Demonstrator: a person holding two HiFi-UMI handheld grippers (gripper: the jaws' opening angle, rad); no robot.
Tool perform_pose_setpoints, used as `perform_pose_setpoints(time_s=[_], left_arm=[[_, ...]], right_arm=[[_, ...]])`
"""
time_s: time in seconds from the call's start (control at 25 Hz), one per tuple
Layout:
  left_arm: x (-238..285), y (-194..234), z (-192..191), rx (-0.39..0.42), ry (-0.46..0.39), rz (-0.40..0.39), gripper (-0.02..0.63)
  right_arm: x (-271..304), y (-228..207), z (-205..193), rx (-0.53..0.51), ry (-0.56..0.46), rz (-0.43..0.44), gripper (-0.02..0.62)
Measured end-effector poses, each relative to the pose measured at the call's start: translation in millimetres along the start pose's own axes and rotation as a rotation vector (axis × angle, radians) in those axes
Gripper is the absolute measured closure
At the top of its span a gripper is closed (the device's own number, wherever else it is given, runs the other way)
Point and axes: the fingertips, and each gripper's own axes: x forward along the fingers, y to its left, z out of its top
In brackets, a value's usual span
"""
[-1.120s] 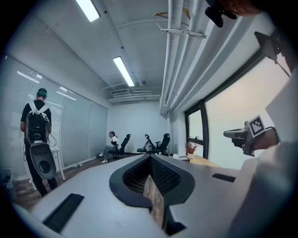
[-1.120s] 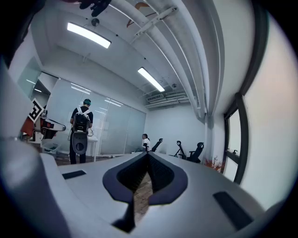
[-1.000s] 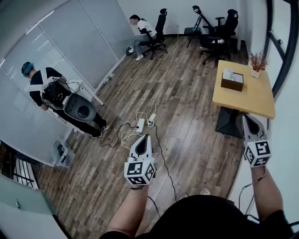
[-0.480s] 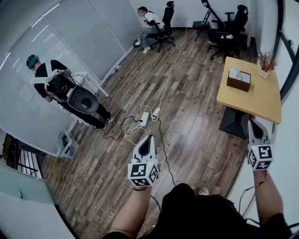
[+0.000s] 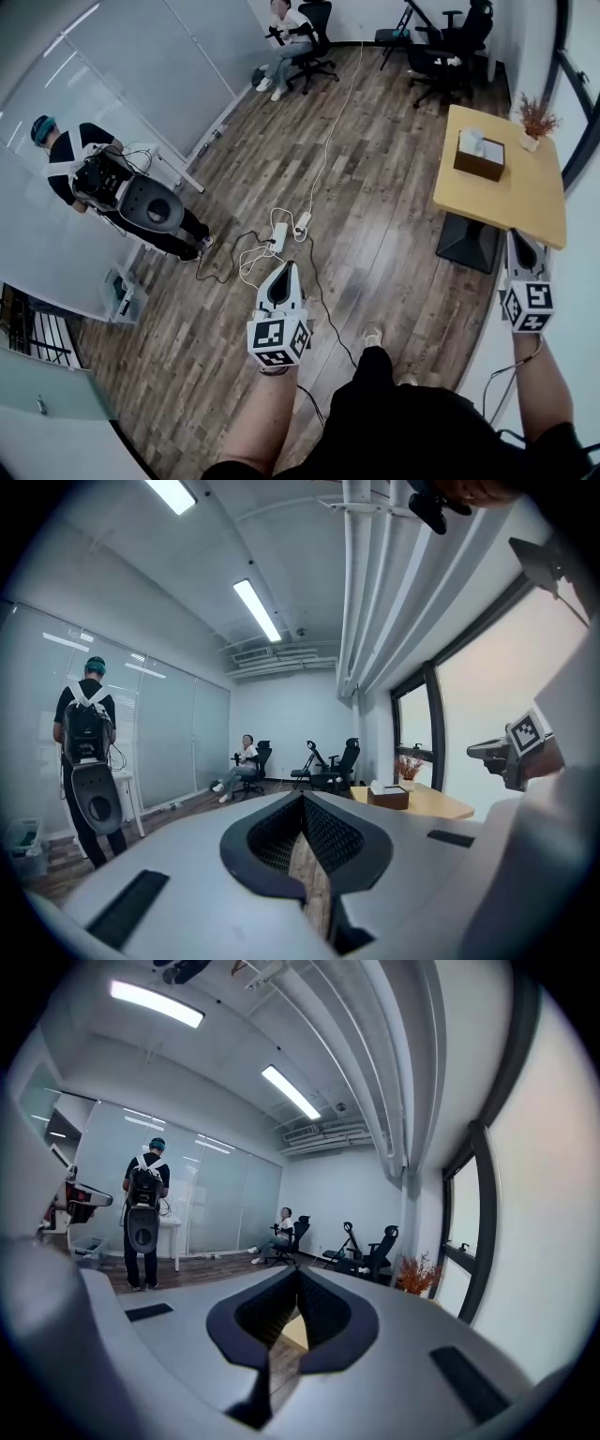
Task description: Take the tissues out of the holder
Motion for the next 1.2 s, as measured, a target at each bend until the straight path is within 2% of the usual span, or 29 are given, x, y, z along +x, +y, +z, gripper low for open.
perform_pose_setpoints(time_s=[0.28, 0.6, 0.76, 0.92, 1.2], left_arm=[[82.0, 38.4, 8.4, -0.060, 0.006, -0.043, 0.601], [162.9, 84.1, 32.2, 0.010, -0.015, -0.165, 0.601], [195.5, 93.4, 34.2, 0.039, -0.025, -0.221, 0.601], [220.5, 94.9, 37.0, 0.066, -0.034, -0.248, 0.601], [265.6, 103.3, 37.9, 0.077, -0.031, -0.254, 0.601]], right_arm=[[58.7, 2.0, 15.5, -0.011, 0.026, -0.063, 0.591], [123.4, 28.8, 34.8, 0.005, 0.053, -0.124, 0.591], [141.6, 35.1, 37.8, 0.023, 0.059, -0.164, 0.591], [155.2, 37.4, 36.0, 0.080, 0.079, -0.168, 0.591], [204.6, 26.1, 34.9, 0.098, 0.069, -0.185, 0.591]])
